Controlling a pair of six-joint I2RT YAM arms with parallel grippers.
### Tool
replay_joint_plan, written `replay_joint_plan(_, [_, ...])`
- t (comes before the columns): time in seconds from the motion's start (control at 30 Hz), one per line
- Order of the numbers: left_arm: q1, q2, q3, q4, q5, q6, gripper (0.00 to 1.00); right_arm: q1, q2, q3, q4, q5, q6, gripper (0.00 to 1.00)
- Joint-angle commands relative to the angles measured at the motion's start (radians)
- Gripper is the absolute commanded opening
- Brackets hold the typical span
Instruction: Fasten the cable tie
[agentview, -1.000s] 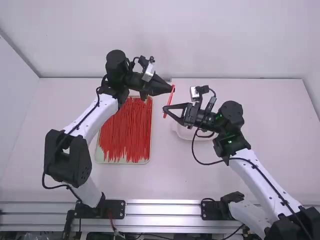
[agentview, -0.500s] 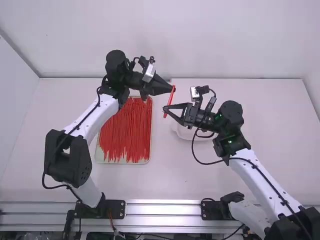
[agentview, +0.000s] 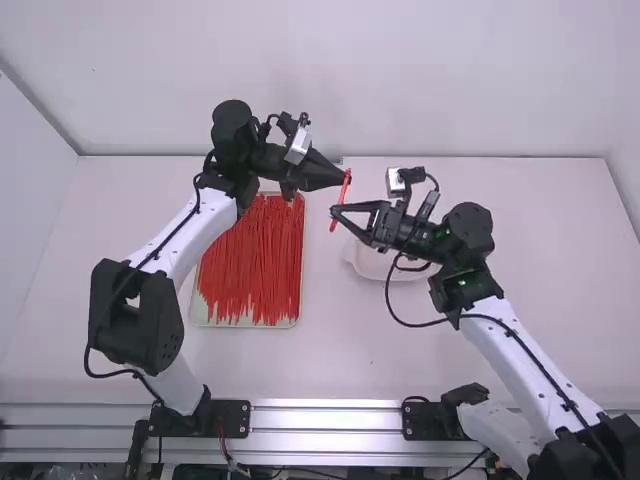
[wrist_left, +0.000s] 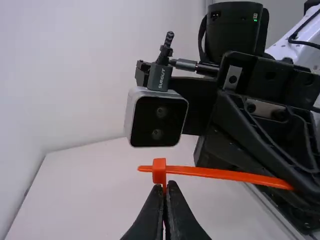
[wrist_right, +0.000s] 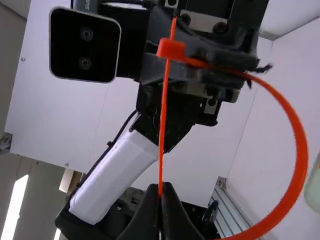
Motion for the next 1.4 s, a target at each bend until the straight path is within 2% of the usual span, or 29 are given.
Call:
replay_joint_plan(0.0, [-0.010, -0.010, -0.005, 0.000, 0.018, 0.003, 0.02, -0.019, -0.004, 0.024, 0.006, 0.004, 0.013, 0.00])
replay_joint_plan(0.3, [-0.014, -0.010, -0.009, -0.006, 0.019, 0.003, 0.02, -0.048, -0.004, 0.024, 0.007, 0.006, 0.030, 0.00])
replay_joint_plan(0.47, [-0.016, -0.010, -0.041, 0.042, 0.019, 0.003, 0.02, -0.070, -0.004, 0.024, 0.007, 0.013, 0.032, 0.00])
replay_joint_plan(0.7, [-0.023, -0.010, -0.083, 0.110, 0.018, 0.002, 0.02, -0.071, -0.004, 0.024, 0.010, 0.060, 0.057, 0.00])
replay_joint_plan(1.07, [-0.033, -0.010, -0.083, 0.111, 0.019, 0.002, 0.02, -0.082, -0.004, 0.024, 0.007, 0.087, 0.050, 0.00])
replay_joint_plan(1.37, [-0.033, -0.010, -0.083, 0.199, 0.018, -0.086, 0.02, -0.095, -0.004, 0.024, -0.014, 0.089, 0.047, 0.00])
